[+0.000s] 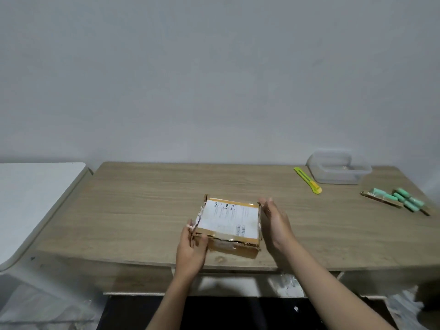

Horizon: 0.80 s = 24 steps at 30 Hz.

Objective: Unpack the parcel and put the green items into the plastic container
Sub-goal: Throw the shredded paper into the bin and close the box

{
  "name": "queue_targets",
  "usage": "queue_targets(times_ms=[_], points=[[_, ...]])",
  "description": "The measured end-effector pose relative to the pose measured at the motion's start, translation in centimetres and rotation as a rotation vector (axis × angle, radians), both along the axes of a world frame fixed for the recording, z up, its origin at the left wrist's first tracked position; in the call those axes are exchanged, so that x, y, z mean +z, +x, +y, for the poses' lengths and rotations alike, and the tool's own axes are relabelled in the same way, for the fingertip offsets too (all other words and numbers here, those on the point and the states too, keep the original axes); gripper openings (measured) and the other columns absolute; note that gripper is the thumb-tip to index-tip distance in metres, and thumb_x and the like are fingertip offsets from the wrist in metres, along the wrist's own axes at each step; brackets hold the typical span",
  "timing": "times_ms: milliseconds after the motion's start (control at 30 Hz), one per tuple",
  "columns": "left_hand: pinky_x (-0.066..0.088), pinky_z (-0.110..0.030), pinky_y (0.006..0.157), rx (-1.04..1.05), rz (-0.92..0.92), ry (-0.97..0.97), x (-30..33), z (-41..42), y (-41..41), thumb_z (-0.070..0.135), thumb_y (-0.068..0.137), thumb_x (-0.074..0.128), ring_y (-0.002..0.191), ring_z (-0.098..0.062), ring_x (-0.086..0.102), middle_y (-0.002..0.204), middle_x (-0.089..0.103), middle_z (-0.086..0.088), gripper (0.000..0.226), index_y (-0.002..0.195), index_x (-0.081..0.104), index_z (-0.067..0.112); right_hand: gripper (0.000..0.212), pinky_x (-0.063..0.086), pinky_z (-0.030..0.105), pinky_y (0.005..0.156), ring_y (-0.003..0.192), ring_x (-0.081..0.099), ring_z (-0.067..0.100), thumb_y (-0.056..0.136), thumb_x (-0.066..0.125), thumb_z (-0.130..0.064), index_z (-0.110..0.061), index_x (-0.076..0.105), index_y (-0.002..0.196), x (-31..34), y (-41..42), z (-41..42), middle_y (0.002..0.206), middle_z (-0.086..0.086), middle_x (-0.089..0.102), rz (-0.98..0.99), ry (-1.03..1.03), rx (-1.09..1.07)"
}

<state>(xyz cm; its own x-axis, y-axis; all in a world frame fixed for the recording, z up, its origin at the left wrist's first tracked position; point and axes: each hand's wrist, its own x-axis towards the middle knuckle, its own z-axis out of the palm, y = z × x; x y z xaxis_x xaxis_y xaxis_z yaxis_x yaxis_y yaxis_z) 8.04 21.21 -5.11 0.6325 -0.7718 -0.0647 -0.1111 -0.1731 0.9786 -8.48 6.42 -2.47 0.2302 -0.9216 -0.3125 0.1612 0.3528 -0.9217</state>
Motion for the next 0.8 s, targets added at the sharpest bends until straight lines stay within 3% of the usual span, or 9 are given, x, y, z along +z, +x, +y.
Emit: queue_targets(times_ms=[67, 167, 267, 333, 400, 433, 533, 667, 800], points=[[0.030, 0.008, 0.077, 0.014, 0.048, -0.025, 0.0, 0.4, 0.1, 0.015, 0.095, 0.049, 0.121, -0.008, 0.042, 0.138, 0.044, -0.004, 0.051, 0.143, 0.033, 0.008, 0.041, 0.038, 0.042, 0.108, 0.115, 0.057, 0.020, 0.087, 0.060, -0.038, -0.015, 0.060, 0.120, -0.5, -0.7, 1.5, 0.124, 0.006, 0.062, 0.045, -0.044, -0.024], [0.037, 0.005, 0.079, 0.025, 0.108, -0.037, 0.2, 0.6, -0.2, 0.017, 0.092, 0.056, 0.121, -0.013, 0.050, 0.136, 0.052, -0.006, 0.053, 0.141, 0.038, 0.012, 0.050, 0.037, 0.040, 0.110, 0.123, 0.051, 0.019, 0.089, 0.061, -0.024, -0.014, 0.045, 0.136, -1.3, -1.2, 4.2, 0.137, 0.007, 0.052, 0.174, -0.129, 0.031], [0.040, 0.003, 0.077, -0.012, 0.096, -0.055, 0.8, 0.8, -1.4, 0.013, 0.091, 0.059, 0.111, -0.017, 0.058, 0.123, 0.062, -0.007, 0.041, 0.131, 0.051, 0.010, 0.043, 0.043, 0.013, 0.095, 0.116, 0.055, 0.012, 0.090, 0.057, -0.008, -0.014, 0.049, 0.132, -1.5, -1.5, 6.3, 0.130, 0.002, 0.058, 0.266, -0.220, 0.094], [0.042, 0.002, 0.075, -0.043, 0.116, -0.088, 1.5, 1.0, -3.1, 0.010, 0.091, 0.059, 0.103, -0.013, 0.061, 0.117, 0.064, -0.007, 0.037, 0.127, 0.053, 0.008, 0.047, 0.043, 0.003, 0.084, 0.115, 0.054, 0.008, 0.090, 0.057, -0.008, -0.018, 0.048, 0.134, -1.0, -2.5, 7.2, 0.128, -0.005, 0.058, 0.292, -0.251, 0.065], [0.043, 0.000, 0.075, -0.093, 0.142, -0.110, 2.2, 1.0, -5.1, 0.010, 0.090, 0.059, 0.097, 0.000, 0.061, 0.112, 0.065, 0.000, 0.033, 0.123, 0.054, 0.012, 0.050, 0.044, 0.008, 0.088, 0.116, 0.053, 0.007, 0.090, 0.057, -0.009, -0.021, 0.045, 0.136, -0.3, -4.7, 7.7, 0.129, -0.008, 0.055, 0.283, -0.248, -0.016], [0.044, -0.001, 0.074, -0.125, 0.154, -0.115, 2.5, 0.8, -6.4, 0.010, 0.090, 0.060, 0.095, 0.007, 0.060, 0.109, 0.065, 0.005, 0.032, 0.120, 0.054, 0.015, 0.051, 0.044, 0.017, 0.095, 0.119, 0.052, 0.008, 0.089, 0.058, -0.011, -0.022, 0.044, 0.137, 0.1, -6.3, 7.9, 0.131, -0.009, 0.054, 0.285, -0.242, -0.064], [0.044, -0.002, 0.071, -0.243, 0.164, -0.138, 3.6, 0.2, -11.1, 0.012, 0.088, 0.064, 0.097, 0.009, 0.059, 0.107, 0.064, 0.012, 0.033, 0.119, 0.054, 0.019, 0.054, 0.039, 0.037, 0.107, 0.124, 0.048, 0.011, 0.088, 0.061, -0.013, -0.022, 0.043, 0.138, 1.5, -12.2, 8.7, 0.135, -0.008, 0.050, 0.302, -0.226, -0.196], [0.045, -0.002, 0.076, -0.399, 0.170, -0.127, 4.6, -0.6, -19.0, 0.016, 0.085, 0.068, 0.100, 0.011, 0.054, 0.105, 0.060, 0.020, 0.037, 0.118, 0.052, 0.022, 0.052, 0.041, 0.038, 0.106, 0.123, 0.050, 0.015, 0.088, 0.060, -0.011, -0.019, 0.044, 0.137, 2.6, -21.2, 10.2, 0.136, -0.002, 0.052, 0.309, -0.199, -0.361], [0.047, -0.023, 0.094, -0.549, 0.198, -0.042, 3.0, 0.1, -27.2, 0.024, 0.084, 0.070, 0.111, -0.001, 0.057, 0.117, 0.063, 0.013, 0.042, 0.123, 0.053, 0.026, 0.047, 0.039, 0.025, 0.093, 0.116, 0.049, 0.011, 0.091, 0.057, -0.013, -0.018, 0.045, 0.136, 2.7, -29.5, 13.0, 0.130, -0.003, 0.052, 0.396, -0.179, -0.480]])
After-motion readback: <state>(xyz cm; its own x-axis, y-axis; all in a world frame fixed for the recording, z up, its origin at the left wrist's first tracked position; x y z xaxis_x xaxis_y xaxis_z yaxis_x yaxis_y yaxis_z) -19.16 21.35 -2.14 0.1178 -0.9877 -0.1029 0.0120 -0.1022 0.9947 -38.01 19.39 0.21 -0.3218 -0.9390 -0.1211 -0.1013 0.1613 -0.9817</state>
